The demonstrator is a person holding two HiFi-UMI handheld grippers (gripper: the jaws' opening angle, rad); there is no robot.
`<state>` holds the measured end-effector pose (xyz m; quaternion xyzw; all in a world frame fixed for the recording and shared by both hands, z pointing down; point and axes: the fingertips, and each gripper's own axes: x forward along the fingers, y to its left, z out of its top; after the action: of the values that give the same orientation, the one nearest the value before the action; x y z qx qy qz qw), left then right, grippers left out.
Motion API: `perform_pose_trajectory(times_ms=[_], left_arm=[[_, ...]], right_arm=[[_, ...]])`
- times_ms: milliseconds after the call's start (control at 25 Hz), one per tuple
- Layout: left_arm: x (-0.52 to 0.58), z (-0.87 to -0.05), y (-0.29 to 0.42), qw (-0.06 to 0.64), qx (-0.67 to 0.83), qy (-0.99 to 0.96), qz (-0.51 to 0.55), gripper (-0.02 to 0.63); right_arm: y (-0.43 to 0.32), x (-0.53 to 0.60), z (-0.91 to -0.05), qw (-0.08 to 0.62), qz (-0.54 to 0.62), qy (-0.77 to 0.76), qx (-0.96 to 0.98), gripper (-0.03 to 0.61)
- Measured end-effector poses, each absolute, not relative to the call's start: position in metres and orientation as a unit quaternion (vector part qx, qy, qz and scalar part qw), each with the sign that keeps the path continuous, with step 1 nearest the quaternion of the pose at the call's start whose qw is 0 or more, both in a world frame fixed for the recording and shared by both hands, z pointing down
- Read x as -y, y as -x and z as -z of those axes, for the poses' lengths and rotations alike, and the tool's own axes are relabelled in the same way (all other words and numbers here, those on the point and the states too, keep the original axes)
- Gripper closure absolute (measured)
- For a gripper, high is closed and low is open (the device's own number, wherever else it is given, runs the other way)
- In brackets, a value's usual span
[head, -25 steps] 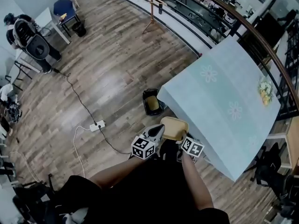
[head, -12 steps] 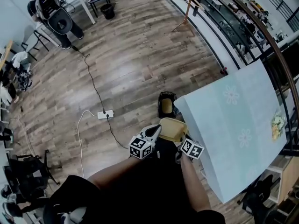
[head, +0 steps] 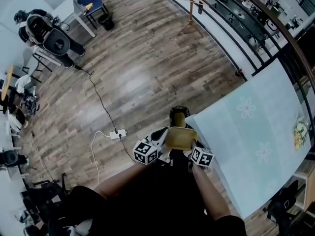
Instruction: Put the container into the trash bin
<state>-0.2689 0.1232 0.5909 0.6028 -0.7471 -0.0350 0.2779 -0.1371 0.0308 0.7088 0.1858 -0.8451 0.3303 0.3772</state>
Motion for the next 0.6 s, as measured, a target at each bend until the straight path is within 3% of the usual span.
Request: perform_pose_trajectory(times_ms=[240, 600], left_arm=[[-0.123, -0.597, 0.313, 0.306, 0.759, -0.572, 0.048, 0.598], [-0.058, -0.618, 0.345, 0.322, 0.657, -0.682, 0.007, 0.600]], right_arm=[[0.177, -0.020, -0.704, 0.364, -0.321, -0.181, 0.855, 0.538], [0.197, -0.007, -0.709, 0.348, -0.341, -0.274, 0.829, 0.538]])
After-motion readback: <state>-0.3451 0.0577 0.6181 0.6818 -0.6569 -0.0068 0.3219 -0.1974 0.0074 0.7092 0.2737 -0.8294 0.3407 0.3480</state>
